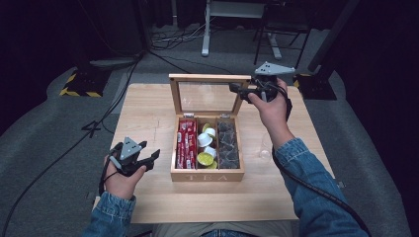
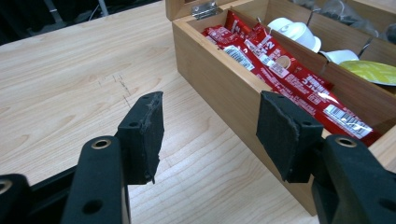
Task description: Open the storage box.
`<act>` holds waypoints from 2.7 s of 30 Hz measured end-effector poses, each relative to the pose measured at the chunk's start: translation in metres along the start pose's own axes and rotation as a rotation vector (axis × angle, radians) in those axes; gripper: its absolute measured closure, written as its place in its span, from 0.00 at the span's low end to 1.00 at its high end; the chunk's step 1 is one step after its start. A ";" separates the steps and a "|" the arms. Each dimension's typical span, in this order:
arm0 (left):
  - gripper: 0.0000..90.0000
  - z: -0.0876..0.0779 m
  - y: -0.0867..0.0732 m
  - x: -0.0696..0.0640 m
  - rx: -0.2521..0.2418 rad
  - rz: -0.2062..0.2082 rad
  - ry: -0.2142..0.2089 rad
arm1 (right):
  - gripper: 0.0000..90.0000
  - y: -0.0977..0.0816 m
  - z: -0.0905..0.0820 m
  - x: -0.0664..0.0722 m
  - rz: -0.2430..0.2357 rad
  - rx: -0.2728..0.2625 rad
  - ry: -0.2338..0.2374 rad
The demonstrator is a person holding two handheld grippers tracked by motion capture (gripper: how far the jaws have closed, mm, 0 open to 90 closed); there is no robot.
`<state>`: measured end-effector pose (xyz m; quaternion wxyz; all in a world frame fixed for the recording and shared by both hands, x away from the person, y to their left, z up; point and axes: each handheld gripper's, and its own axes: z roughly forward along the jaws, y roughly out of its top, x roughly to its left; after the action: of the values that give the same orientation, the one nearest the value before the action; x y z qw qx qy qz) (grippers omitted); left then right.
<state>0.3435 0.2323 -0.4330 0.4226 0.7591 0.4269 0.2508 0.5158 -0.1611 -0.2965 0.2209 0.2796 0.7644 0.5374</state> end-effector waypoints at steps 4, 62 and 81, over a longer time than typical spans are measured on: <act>0.46 0.004 0.000 0.001 0.005 -0.003 -0.004 | 0.48 0.003 0.008 -0.004 0.000 0.003 -0.031; 0.44 0.012 -0.001 0.002 0.030 -0.002 -0.021 | 0.31 -0.050 0.079 -0.026 0.054 0.134 -0.139; 0.44 0.013 -0.001 0.002 0.031 -0.008 -0.023 | 0.31 -0.063 0.085 -0.035 0.080 0.185 -0.149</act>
<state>0.3535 0.2289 -0.4405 0.4167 0.7666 0.4291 0.2337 0.5841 -0.1415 -0.3822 0.2287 0.3684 0.7803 0.4508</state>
